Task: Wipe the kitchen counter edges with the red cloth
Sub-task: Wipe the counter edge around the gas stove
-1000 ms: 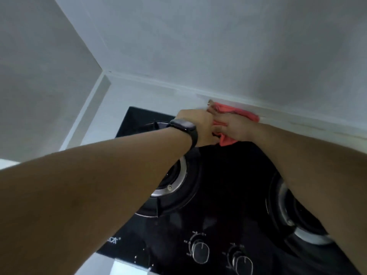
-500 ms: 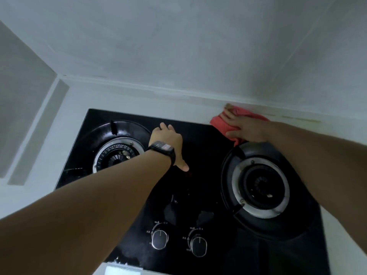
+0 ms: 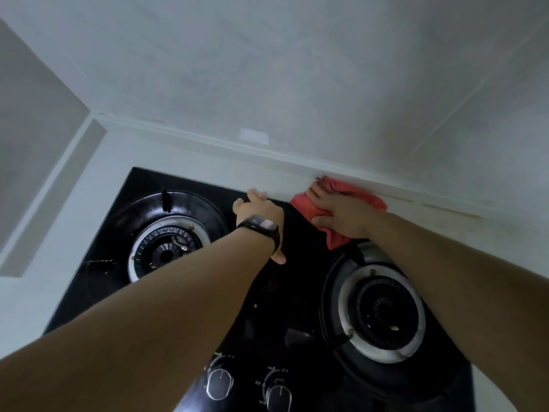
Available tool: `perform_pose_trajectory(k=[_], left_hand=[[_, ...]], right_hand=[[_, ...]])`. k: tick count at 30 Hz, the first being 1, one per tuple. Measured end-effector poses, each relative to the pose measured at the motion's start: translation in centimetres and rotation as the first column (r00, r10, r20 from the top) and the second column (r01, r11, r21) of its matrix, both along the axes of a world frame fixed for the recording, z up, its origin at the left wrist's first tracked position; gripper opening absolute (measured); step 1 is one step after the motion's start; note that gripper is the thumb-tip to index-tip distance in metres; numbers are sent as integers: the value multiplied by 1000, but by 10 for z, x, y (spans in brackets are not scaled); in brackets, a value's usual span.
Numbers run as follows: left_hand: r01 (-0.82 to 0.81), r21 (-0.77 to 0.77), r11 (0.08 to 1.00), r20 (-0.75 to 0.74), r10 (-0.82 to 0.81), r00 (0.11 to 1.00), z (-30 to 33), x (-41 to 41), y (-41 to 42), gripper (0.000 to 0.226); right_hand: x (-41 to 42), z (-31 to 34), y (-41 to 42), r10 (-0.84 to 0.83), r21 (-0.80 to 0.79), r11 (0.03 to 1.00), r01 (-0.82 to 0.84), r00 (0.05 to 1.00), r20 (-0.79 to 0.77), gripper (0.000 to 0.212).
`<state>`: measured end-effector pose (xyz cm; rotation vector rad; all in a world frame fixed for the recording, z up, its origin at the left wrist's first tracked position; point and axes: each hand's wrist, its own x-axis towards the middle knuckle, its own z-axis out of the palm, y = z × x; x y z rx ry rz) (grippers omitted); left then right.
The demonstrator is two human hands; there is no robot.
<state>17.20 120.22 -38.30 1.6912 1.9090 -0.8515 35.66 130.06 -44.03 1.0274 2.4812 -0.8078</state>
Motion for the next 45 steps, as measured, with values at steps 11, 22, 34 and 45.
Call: perform_pose_trajectory(k=[11,22,34,45], left_hand=[[-80,12,997,36,79,996,1,-4,-2,107],[-101,61,993,65,97,993,-12,-8,-4,123],[-104,43,994,104,99,990,-17,6,-31,110],[-169,-10,986,-102,167,981,-14,32,-14,149]], right_hand=[[-68,3,2,108,11,994,-108,994,-4,72],[-74,17,-19,89,253,961,-114,990,106,64],[-37,11,-4,4,111,994,-21,988,156,109],[119,30,36,-89,-5,996,92,977,192,75]])
